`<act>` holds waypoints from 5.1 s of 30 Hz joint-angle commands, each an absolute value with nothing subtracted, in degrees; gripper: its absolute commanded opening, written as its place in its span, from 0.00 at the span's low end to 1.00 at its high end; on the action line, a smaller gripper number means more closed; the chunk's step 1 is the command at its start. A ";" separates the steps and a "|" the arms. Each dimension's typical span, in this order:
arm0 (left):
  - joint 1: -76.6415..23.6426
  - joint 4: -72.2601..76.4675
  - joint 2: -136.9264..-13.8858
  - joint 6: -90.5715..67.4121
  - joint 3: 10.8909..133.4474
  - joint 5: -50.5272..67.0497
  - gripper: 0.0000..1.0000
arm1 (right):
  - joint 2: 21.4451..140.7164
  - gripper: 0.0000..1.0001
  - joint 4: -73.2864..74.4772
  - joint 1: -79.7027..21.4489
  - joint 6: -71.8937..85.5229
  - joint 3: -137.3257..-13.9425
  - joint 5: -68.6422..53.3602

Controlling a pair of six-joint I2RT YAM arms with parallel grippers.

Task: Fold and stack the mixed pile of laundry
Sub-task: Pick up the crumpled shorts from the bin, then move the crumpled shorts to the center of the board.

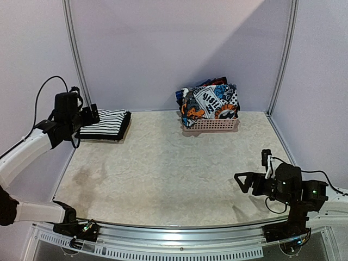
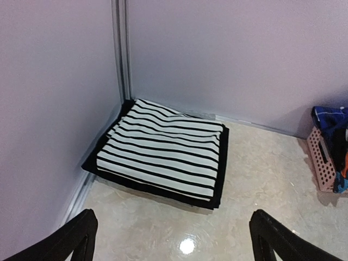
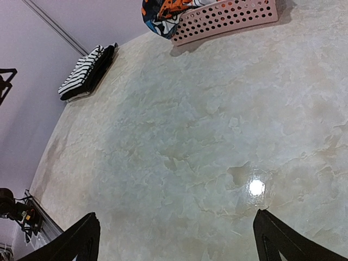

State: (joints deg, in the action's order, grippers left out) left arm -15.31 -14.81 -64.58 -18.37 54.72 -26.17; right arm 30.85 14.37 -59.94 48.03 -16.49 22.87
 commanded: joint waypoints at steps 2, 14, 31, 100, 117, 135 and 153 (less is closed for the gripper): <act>-15.63 -9.20 -61.44 -23.73 46.87 -13.06 1.00 | 24.74 0.99 18.95 -60.18 47.82 -16.78 25.38; -34.77 -20.47 -58.49 -26.68 46.07 -20.32 1.00 | 26.51 0.99 21.84 -60.16 45.01 -22.12 29.95; -51.59 -24.12 -60.48 -27.85 46.93 -28.80 1.00 | 42.21 0.99 22.76 -60.05 39.24 -39.65 34.98; -53.00 -12.98 -53.33 -28.26 32.08 -28.83 0.99 | 135.98 0.28 24.57 -20.63 37.06 -120.10 -7.77; -53.09 -12.71 -53.75 -28.18 31.92 -29.18 0.99 | 127.21 0.00 26.37 -21.35 33.10 -119.51 -8.01; -53.15 -12.70 -53.70 -28.09 31.90 -29.27 0.99 | 112.31 0.00 28.92 -28.40 26.63 -121.66 -6.30; -53.35 -11.51 -53.50 -27.60 31.67 -28.39 0.99 | 103.79 0.00 31.46 -38.32 23.12 -128.31 -4.01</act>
